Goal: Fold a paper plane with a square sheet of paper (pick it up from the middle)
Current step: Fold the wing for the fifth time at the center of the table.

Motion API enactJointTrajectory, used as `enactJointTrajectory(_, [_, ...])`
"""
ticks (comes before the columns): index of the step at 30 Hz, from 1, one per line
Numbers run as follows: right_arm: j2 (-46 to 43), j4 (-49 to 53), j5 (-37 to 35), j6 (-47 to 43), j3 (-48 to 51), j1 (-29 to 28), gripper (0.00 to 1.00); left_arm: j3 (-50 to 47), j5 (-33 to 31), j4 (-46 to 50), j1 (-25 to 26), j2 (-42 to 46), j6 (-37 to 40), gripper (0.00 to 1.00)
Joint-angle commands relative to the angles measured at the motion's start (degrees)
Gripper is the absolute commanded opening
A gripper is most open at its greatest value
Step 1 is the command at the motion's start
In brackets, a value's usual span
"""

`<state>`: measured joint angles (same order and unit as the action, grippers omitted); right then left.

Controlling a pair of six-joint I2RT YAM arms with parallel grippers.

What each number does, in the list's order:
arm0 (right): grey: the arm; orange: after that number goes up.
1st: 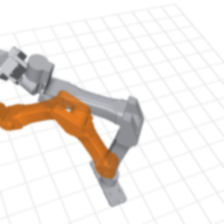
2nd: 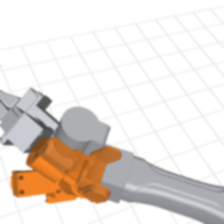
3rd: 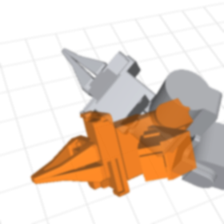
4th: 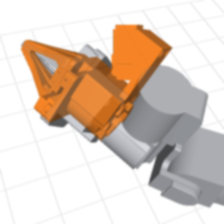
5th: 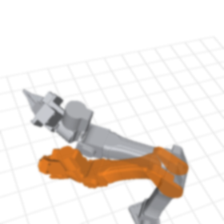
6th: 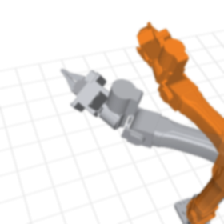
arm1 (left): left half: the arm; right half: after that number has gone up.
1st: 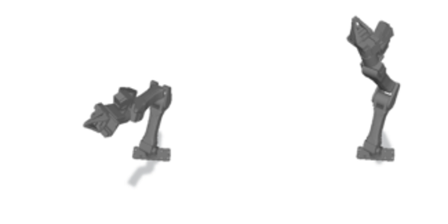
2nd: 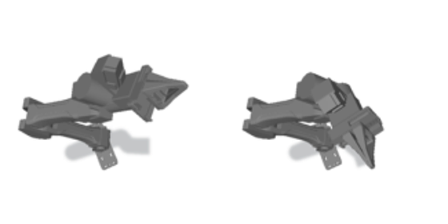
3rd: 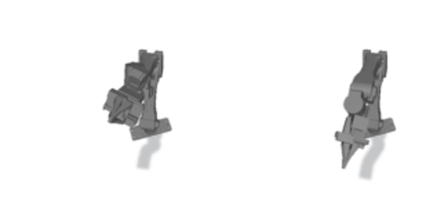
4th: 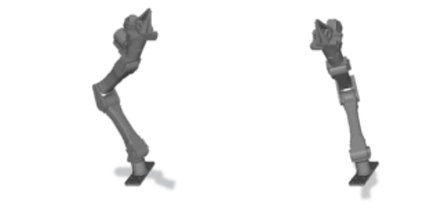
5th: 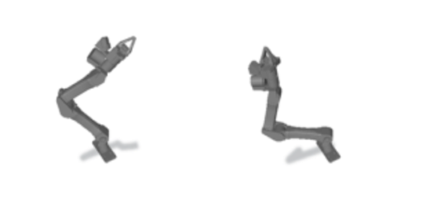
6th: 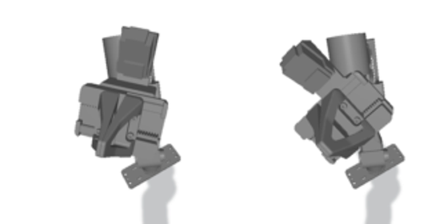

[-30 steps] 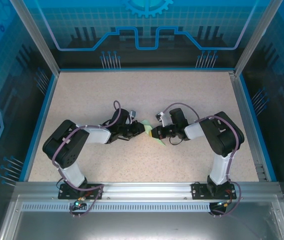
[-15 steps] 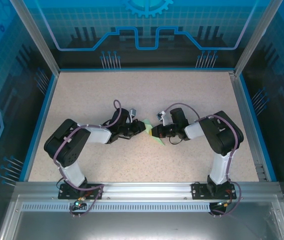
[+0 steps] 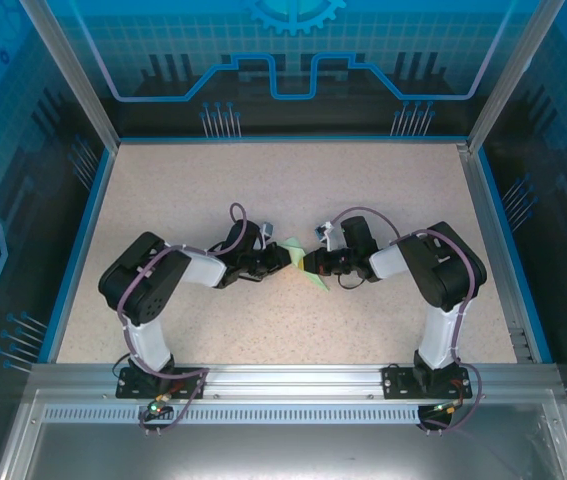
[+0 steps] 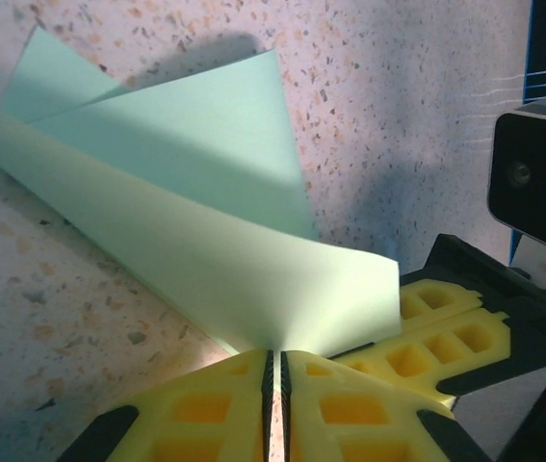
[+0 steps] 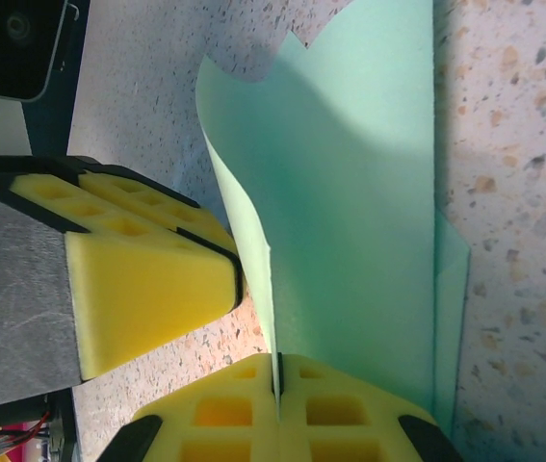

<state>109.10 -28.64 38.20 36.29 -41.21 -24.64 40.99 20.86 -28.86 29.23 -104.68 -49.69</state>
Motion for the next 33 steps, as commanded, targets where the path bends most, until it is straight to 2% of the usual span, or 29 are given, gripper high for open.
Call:
enactJointTrajectory(1, [0.9, 0.8, 0.2, 0.8, 0.8, 1.2, 0.01, 1.5, 1.5, -1.3, -0.5, -1.2, -0.6, 0.15])
enactJointTrajectory(24, [1.2, 2.3, 0.2, 0.7, 0.4, 1.3, 0.02, 5.2, 0.8, 4.4, -0.4, -3.2, 1.4, 0.15])
enactJointTrajectory(33, [-0.9, 3.4, 0.7, 0.8, 0.0, 1.5, 0.11, 5.8, 0.7, 6.0, -0.5, -3.4, 1.9, 0.14])
